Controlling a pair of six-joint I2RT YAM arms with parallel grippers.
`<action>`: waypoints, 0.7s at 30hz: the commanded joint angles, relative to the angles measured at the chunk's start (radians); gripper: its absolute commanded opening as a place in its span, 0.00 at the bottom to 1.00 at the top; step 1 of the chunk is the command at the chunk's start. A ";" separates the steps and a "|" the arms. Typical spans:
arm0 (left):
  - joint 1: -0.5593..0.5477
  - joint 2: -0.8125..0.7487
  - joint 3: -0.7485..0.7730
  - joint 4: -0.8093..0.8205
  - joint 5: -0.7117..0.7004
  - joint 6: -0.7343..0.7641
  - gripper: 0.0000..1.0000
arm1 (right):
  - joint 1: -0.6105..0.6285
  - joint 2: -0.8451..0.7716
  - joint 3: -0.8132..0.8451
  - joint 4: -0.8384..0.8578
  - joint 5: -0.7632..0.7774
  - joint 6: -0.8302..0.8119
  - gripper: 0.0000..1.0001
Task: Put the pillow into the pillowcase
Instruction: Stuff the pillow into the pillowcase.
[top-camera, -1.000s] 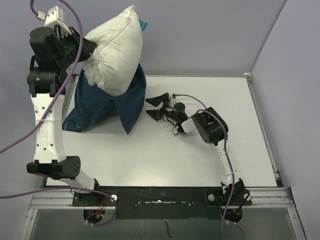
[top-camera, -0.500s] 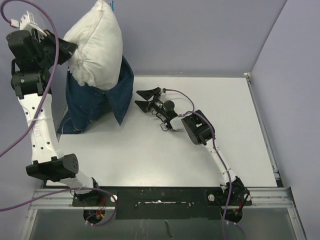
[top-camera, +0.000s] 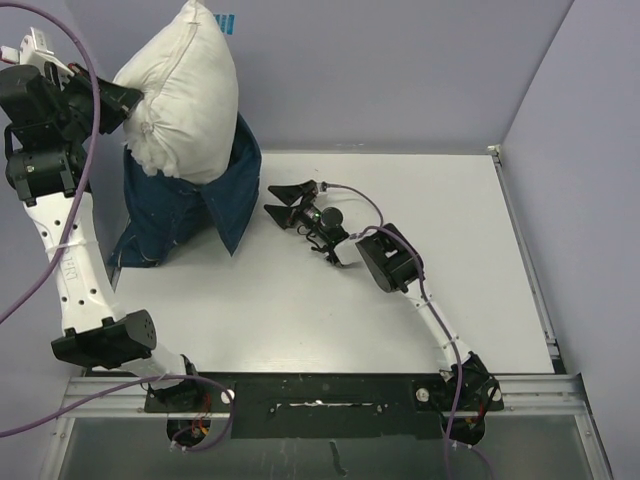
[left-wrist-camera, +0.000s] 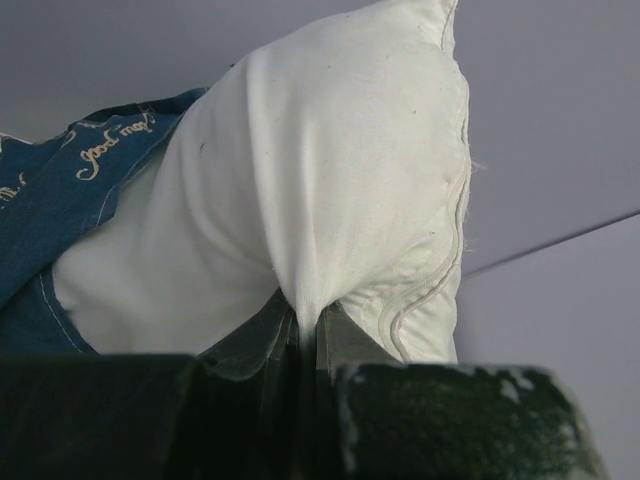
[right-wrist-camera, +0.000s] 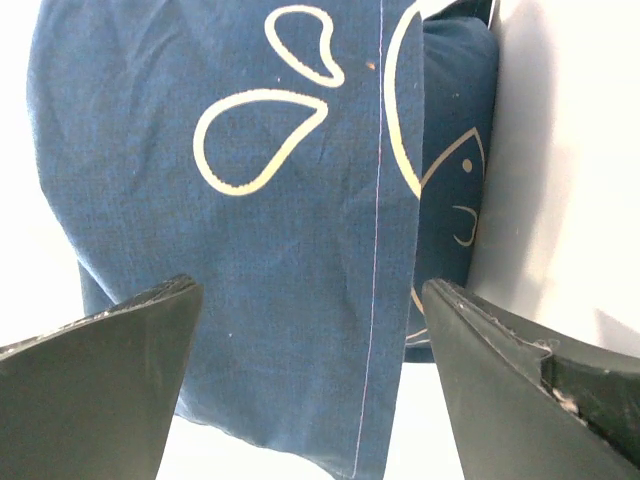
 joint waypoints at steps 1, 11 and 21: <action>0.016 -0.084 0.041 0.055 0.018 -0.022 0.00 | 0.051 -0.027 -0.024 0.007 0.046 0.009 0.98; 0.038 -0.121 0.084 -0.018 0.037 -0.030 0.00 | 0.110 0.084 0.204 -0.034 0.105 0.001 0.98; 0.038 -0.152 0.099 -0.039 0.032 -0.068 0.00 | 0.109 0.125 0.353 0.041 0.161 0.009 0.94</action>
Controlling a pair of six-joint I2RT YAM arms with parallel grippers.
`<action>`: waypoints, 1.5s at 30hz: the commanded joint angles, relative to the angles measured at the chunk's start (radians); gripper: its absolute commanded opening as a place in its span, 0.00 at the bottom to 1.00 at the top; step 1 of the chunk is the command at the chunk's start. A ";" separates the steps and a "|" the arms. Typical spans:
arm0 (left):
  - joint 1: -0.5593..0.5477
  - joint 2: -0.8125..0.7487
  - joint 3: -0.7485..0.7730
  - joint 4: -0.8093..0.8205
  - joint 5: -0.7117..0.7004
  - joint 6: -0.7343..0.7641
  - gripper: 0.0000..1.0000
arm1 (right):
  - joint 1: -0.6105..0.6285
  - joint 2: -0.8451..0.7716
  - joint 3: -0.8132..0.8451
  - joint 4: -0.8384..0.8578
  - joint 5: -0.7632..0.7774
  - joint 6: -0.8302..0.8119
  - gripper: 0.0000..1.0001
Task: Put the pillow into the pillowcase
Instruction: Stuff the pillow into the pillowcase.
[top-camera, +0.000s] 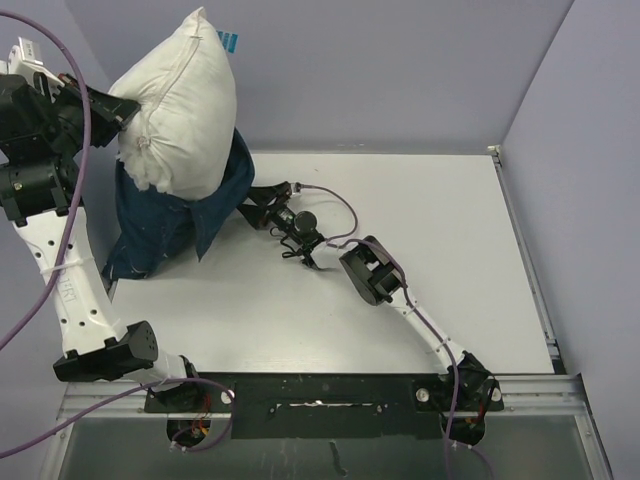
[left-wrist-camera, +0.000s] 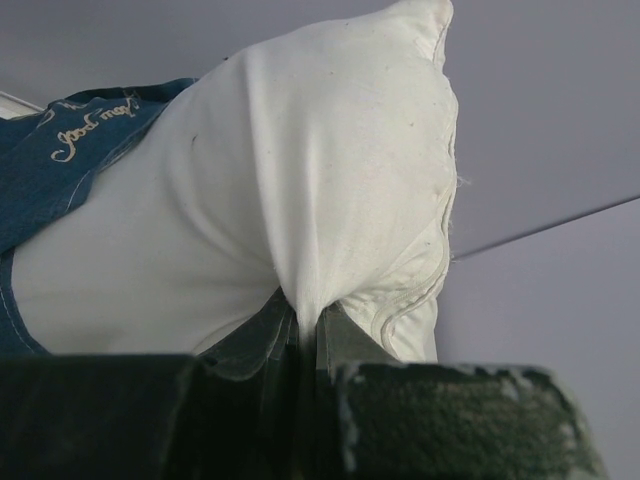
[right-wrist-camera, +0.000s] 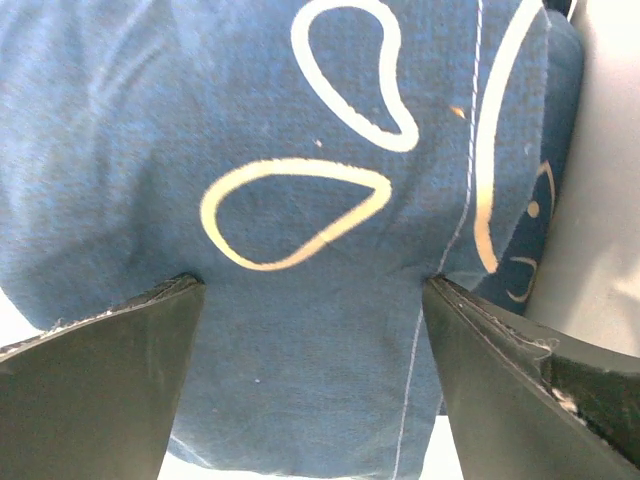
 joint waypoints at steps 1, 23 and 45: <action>0.011 -0.083 0.074 0.088 0.002 -0.034 0.00 | -0.011 -0.016 0.037 0.138 0.067 0.008 0.87; 0.019 -0.171 -0.195 0.288 -0.186 -0.150 0.00 | -0.038 -0.563 -0.841 0.114 -0.248 -0.309 0.97; 0.020 -0.118 0.077 0.103 -0.445 -0.276 0.00 | 0.178 -0.698 -0.702 -0.246 -0.363 -0.761 0.98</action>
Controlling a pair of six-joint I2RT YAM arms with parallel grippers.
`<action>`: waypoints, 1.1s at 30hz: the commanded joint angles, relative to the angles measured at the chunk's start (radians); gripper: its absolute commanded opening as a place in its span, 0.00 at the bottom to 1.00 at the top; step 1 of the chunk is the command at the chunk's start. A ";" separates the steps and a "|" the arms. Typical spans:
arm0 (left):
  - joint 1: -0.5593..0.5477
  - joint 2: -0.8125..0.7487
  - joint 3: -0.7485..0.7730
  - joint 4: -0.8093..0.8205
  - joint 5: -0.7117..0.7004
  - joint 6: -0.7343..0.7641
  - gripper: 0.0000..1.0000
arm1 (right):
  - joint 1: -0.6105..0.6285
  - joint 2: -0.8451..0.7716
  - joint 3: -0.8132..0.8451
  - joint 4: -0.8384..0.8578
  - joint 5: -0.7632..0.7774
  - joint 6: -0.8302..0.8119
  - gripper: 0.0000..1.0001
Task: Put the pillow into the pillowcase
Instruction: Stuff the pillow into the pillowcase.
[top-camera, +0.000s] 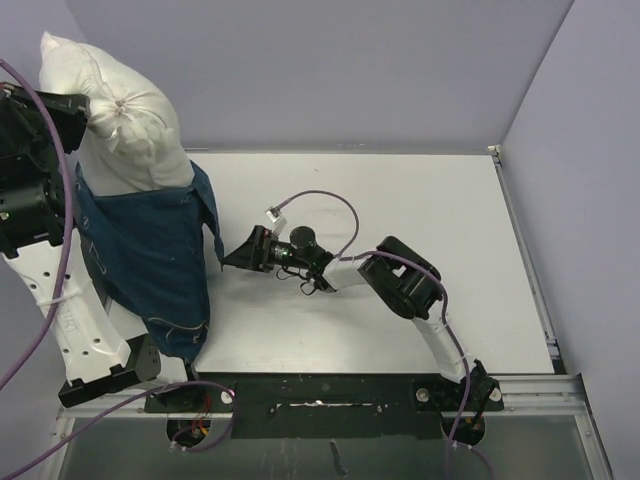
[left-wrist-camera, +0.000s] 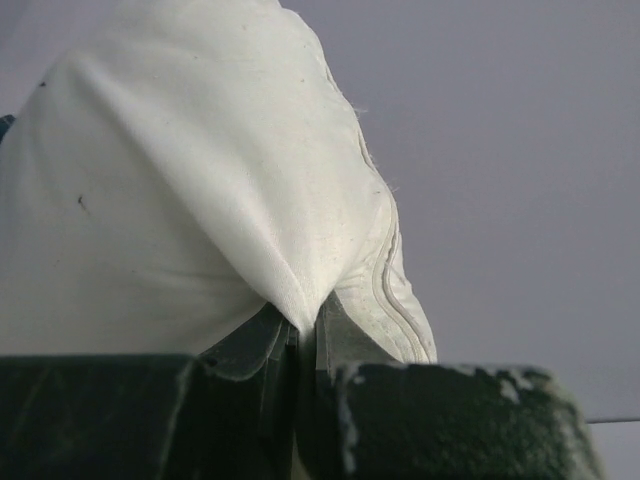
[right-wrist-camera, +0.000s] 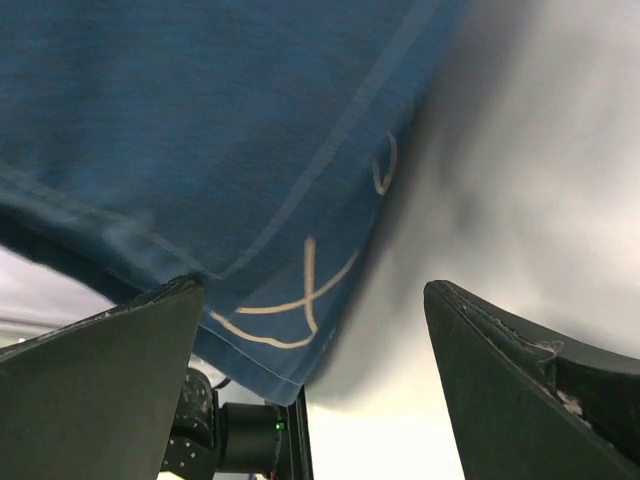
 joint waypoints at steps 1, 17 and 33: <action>0.005 -0.041 -0.031 0.192 -0.023 -0.088 0.00 | 0.040 -0.120 0.059 -0.052 -0.059 -0.210 0.98; -0.099 -0.029 -0.084 0.218 0.004 -0.112 0.00 | -0.014 -0.055 0.446 -0.701 0.150 -0.687 0.98; -0.444 0.232 -0.105 0.158 -0.001 0.244 0.00 | -0.438 -0.180 0.713 -0.898 -0.281 -1.260 0.00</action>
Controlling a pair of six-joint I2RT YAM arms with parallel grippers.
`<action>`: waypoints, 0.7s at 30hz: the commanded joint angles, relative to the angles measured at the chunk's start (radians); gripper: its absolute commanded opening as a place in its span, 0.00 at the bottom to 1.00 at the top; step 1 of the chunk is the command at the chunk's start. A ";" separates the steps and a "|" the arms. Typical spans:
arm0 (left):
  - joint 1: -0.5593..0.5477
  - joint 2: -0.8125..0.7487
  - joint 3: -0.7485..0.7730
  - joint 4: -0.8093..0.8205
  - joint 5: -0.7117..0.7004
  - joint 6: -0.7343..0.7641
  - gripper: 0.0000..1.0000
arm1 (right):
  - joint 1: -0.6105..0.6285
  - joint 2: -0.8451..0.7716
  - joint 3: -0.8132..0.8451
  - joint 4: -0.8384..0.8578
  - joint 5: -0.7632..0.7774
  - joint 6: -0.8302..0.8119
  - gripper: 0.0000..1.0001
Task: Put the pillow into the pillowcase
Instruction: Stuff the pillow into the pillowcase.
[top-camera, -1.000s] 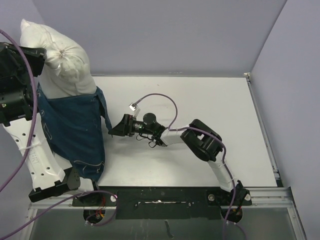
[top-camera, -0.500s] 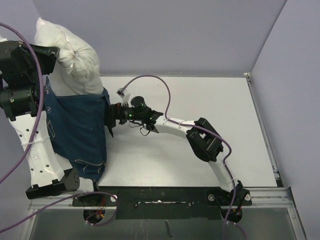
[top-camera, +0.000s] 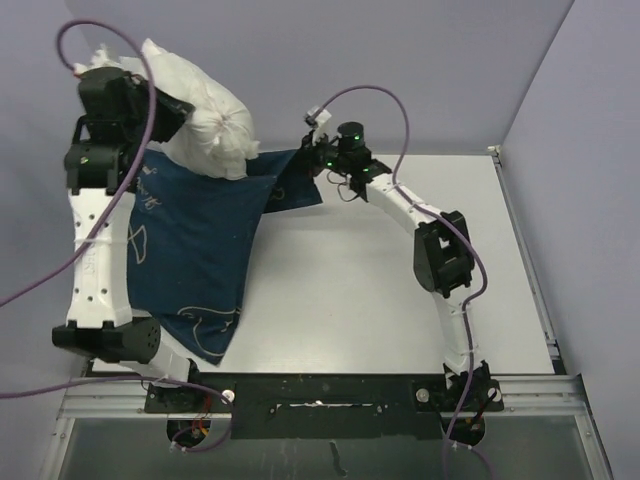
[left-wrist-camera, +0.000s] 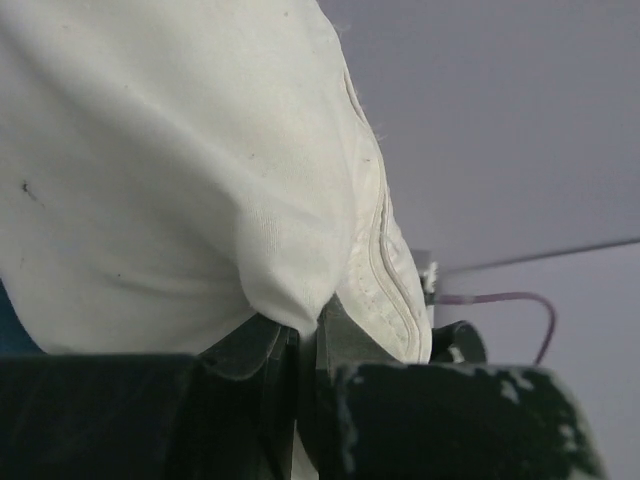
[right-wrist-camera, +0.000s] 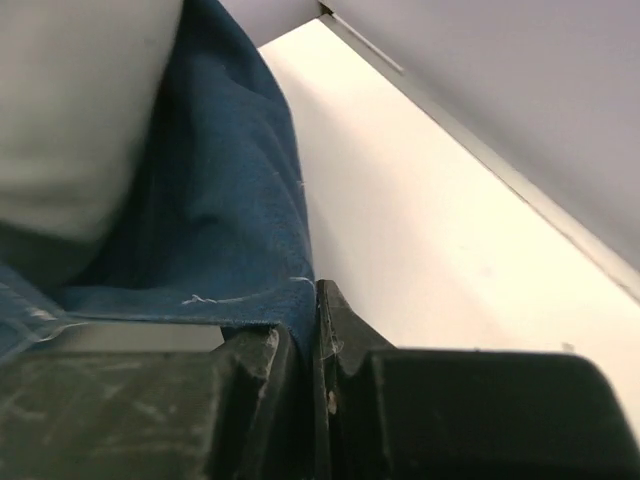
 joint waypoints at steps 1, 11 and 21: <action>-0.145 0.205 0.081 0.053 0.002 0.239 0.00 | -0.114 -0.193 0.016 -0.034 -0.287 -0.245 0.00; -0.346 0.800 0.623 -0.321 0.116 0.483 0.00 | -0.284 -0.461 -0.174 -0.050 -0.150 -0.608 0.00; -0.445 0.685 0.184 -0.156 0.442 0.611 0.00 | -0.414 -0.561 -0.527 -0.168 -0.086 -1.017 0.00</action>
